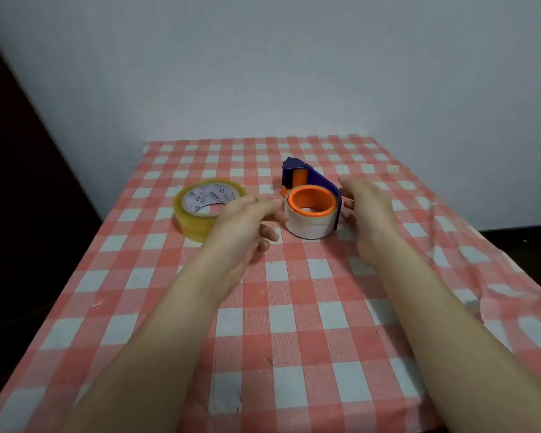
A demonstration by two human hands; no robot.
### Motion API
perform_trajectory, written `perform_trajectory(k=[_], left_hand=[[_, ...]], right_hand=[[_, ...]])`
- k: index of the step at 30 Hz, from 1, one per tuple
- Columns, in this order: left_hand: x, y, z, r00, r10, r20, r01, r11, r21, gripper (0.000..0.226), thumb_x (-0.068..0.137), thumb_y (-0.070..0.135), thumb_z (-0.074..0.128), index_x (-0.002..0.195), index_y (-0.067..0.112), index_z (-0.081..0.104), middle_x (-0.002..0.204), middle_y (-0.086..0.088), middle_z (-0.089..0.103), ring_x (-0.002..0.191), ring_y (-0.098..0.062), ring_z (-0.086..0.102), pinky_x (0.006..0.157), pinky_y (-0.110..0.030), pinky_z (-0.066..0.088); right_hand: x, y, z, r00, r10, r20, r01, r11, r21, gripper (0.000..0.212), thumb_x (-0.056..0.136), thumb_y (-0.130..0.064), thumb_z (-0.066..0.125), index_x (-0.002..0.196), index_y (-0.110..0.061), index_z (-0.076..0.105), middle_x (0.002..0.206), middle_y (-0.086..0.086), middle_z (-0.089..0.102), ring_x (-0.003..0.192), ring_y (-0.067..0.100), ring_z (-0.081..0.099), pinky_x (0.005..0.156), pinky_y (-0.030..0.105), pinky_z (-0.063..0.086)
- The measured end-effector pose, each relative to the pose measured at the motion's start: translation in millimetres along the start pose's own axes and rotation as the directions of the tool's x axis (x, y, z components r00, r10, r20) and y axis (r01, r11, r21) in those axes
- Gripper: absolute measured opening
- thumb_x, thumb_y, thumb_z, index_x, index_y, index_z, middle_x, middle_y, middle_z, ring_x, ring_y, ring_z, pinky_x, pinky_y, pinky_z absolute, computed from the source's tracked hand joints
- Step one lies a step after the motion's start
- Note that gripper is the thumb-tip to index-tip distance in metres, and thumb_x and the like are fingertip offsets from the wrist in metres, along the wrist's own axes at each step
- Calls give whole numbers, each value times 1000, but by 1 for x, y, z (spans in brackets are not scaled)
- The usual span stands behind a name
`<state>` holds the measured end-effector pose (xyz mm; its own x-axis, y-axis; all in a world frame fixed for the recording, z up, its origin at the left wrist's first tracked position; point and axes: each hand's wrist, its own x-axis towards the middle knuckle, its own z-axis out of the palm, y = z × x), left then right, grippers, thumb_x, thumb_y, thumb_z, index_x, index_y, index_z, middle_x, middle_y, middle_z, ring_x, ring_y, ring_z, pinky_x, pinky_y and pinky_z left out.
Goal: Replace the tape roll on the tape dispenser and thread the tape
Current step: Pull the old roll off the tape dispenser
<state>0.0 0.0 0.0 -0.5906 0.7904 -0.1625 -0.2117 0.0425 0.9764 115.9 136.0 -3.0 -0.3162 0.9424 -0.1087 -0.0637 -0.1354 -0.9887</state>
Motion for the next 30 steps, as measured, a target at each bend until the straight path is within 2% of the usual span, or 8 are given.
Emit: perform_trajectory(k=[2, 5, 14, 20, 22, 25, 27, 30], left_hand=[[1, 0, 0, 1000, 2, -10, -2, 1000, -4, 10, 97, 17, 62, 102, 12, 69, 72, 4, 70, 51, -8, 51, 46, -18, 34], [1, -3, -2, 1000, -26, 1, 26, 999, -26, 12, 97, 17, 62, 104, 9, 67, 71, 4, 71, 50, -8, 51, 46, -19, 34], [1, -8, -7, 998, -60, -3, 60, 998, -12, 8, 95, 17, 64, 96, 12, 70, 74, 0, 70, 53, -11, 52, 49, -22, 35], [3, -7, -7, 998, -60, -3, 60, 998, -32, 12, 95, 16, 64, 103, 8, 67, 72, 1, 70, 52, -11, 52, 49, -22, 36], [1, -7, -7, 998, -60, 1, 60, 998, -35, 11, 95, 16, 64, 102, 8, 67, 73, 0, 69, 53, -12, 53, 51, -23, 36], [-1, -6, -6, 998, -60, 36, 62, 996, -61, 13, 96, 17, 63, 104, 8, 67, 75, -3, 70, 55, -14, 58, 53, -24, 44], [-3, -5, -4, 994, -68, 83, 76, 992, -96, 20, 97, 22, 61, 110, 8, 64, 79, -5, 73, 60, -17, 66, 59, -27, 52], [-5, -5, -1, 983, -101, 151, 125, 980, -154, 40, 99, 40, 58, 125, 10, 60, 111, -17, 73, 81, -27, 75, 71, -33, 61]], right_hand=[[2, 1, -1, 999, -38, 31, 41, 995, -92, 9, 93, -27, 60, 95, -20, 65, 93, -6, 65, 83, 9, 57, 71, 26, 46], [4, 9, -2, 992, -116, 46, 124, 962, -244, 25, 92, -34, 63, 114, -21, 64, 103, -9, 63, 85, 2, 56, 64, 21, 44], [5, 9, -2, 972, -222, 77, 231, 840, -492, 19, 90, -25, 62, 106, -19, 70, 87, -5, 68, 76, 5, 59, 57, 23, 45], [3, 8, -3, 960, -278, 36, 249, 787, -565, 14, 90, -19, 56, 88, -15, 70, 77, 7, 70, 72, 29, 67, 66, 46, 60], [1, 8, -3, 957, -289, 30, 254, 783, -568, 17, 89, -17, 55, 84, -12, 71, 74, 11, 70, 68, 32, 65, 64, 47, 58], [-2, 5, -5, 949, -314, 21, 280, 812, -512, 19, 89, -15, 56, 83, -7, 72, 79, 19, 71, 67, 34, 62, 58, 37, 52], [-7, 2, -4, 943, -332, 19, 307, 849, -430, 20, 90, -12, 56, 76, -17, 70, 76, 11, 71, 66, 27, 62, 58, 32, 53], [-12, 0, -1, 942, -335, 21, 324, 892, -315, 21, 90, -13, 58, 76, -26, 68, 77, 1, 72, 77, 22, 69, 74, 42, 61]])
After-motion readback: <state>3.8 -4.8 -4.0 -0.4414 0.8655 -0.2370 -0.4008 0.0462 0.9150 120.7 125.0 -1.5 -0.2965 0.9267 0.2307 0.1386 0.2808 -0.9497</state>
